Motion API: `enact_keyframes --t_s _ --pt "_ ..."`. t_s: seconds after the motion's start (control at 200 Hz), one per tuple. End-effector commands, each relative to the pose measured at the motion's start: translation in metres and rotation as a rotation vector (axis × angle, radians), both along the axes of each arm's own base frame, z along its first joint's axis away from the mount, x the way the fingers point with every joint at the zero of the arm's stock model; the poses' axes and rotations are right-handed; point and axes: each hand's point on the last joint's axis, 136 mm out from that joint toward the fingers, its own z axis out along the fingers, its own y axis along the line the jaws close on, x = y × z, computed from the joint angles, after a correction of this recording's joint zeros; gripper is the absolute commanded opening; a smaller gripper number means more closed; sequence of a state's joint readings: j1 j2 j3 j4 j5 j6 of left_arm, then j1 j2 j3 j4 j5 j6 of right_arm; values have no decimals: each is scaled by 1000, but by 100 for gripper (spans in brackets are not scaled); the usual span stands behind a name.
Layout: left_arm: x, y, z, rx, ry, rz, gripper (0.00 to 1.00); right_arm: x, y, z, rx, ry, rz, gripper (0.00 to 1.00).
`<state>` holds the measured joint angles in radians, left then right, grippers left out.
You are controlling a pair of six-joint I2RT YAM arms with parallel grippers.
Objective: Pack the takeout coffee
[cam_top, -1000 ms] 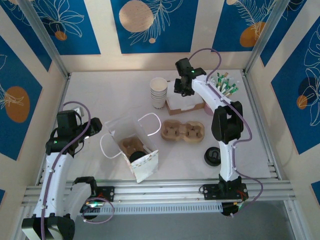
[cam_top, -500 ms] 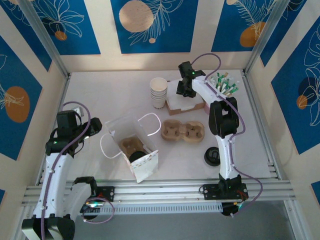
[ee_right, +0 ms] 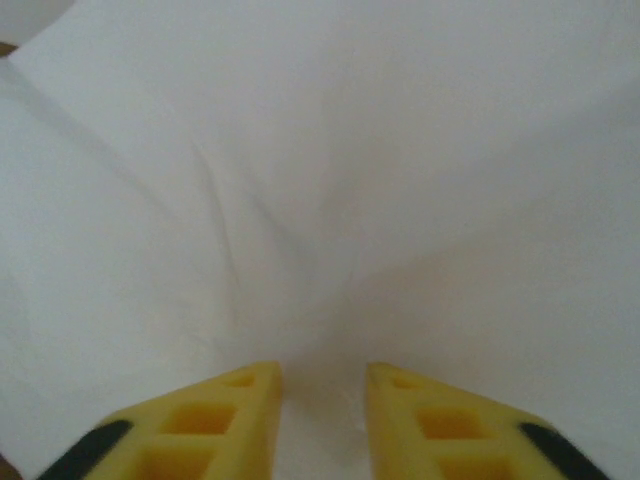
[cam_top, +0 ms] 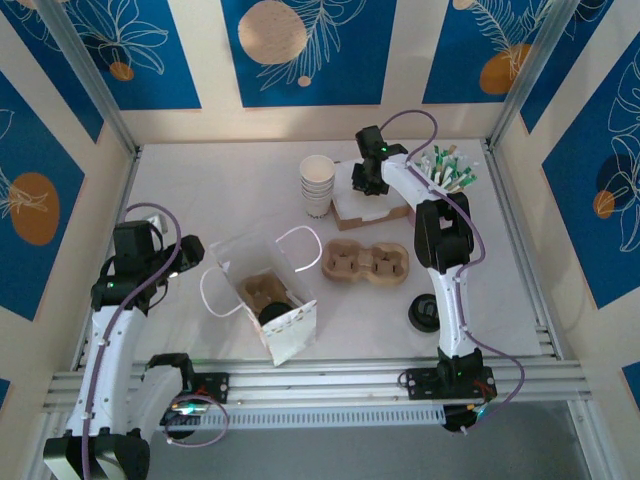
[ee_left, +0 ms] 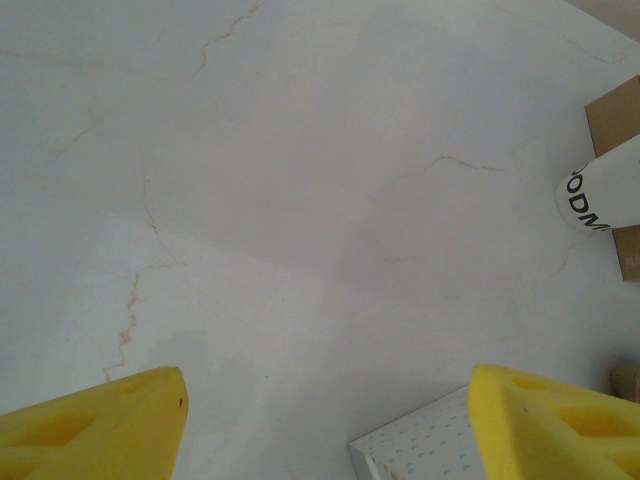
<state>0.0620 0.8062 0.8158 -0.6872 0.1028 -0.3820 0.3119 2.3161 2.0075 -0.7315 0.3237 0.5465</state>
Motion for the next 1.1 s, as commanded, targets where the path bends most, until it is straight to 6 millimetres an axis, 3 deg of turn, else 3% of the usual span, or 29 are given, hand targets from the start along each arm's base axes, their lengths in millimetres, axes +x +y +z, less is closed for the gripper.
enact_keyframes --t_s 0.0,0.125,0.27,0.395,0.47,0.565,0.9,1.095 --pt "1 4 2 21 -22 2 74 6 0 4 17 -10 12 14" --pt "1 4 3 20 -28 -1 75 8 -1 17 56 -29 25 0" --pt "1 4 3 22 -30 2 75 8 -6 34 49 -60 20 0" --pt "1 4 3 22 -31 3 75 8 -9 41 47 -84 23 12" --pt "1 4 3 22 -33 1 75 9 -7 39 55 -81 35 33" --pt "1 4 3 23 -32 2 75 9 -3 30 61 -55 54 46" --pt "1 5 3 25 -31 7 75 13 -7 -3 -26 18 55 49" --pt "1 6 4 29 -34 7 75 11 -8 -12 -47 40 61 47"
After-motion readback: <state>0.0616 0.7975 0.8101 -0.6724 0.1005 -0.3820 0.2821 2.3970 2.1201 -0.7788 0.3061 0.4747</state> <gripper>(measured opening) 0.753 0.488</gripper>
